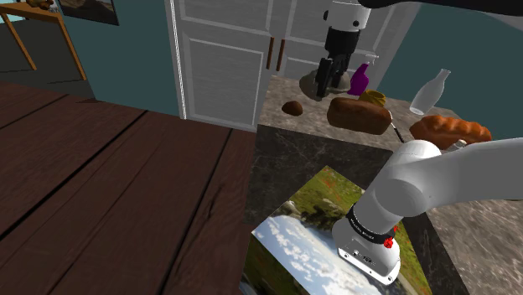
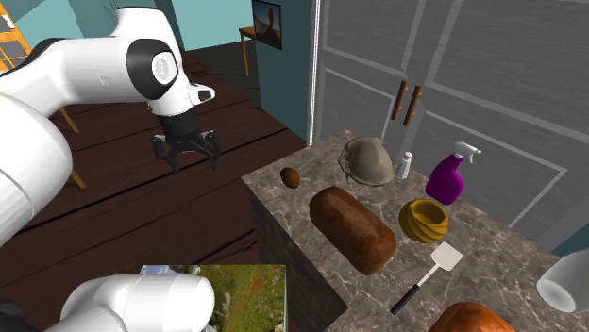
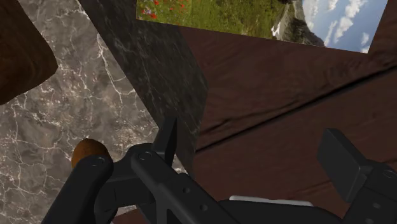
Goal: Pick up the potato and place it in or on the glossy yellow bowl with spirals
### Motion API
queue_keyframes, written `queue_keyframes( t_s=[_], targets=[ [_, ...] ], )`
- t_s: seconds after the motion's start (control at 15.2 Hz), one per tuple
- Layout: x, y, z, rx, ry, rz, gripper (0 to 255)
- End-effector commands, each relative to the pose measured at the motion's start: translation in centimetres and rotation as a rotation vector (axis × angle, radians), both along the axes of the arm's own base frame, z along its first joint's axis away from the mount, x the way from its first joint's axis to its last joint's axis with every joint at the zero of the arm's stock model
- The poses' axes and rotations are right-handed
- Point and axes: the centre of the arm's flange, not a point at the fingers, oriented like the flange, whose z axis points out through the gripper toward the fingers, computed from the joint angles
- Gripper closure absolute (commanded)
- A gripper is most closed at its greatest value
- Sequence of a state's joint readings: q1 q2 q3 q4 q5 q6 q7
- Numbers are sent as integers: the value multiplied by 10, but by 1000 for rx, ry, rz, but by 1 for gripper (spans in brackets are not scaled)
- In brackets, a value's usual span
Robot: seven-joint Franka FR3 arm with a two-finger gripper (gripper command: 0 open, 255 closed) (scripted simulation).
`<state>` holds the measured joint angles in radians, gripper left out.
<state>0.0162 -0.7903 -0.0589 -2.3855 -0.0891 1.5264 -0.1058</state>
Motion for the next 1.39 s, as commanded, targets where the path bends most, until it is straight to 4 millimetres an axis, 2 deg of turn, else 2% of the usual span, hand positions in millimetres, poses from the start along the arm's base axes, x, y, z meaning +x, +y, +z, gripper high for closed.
queue_keyframes(
  t_s=[0.0, 0.66, 1.32],
  targets=[
    [0, 0, 0, 0, 0, 0, 0],
    [89, -75, -68, -25, 64, 121, 0],
    [182, -140, -141, -49, 128, 243, 0]
  ],
)
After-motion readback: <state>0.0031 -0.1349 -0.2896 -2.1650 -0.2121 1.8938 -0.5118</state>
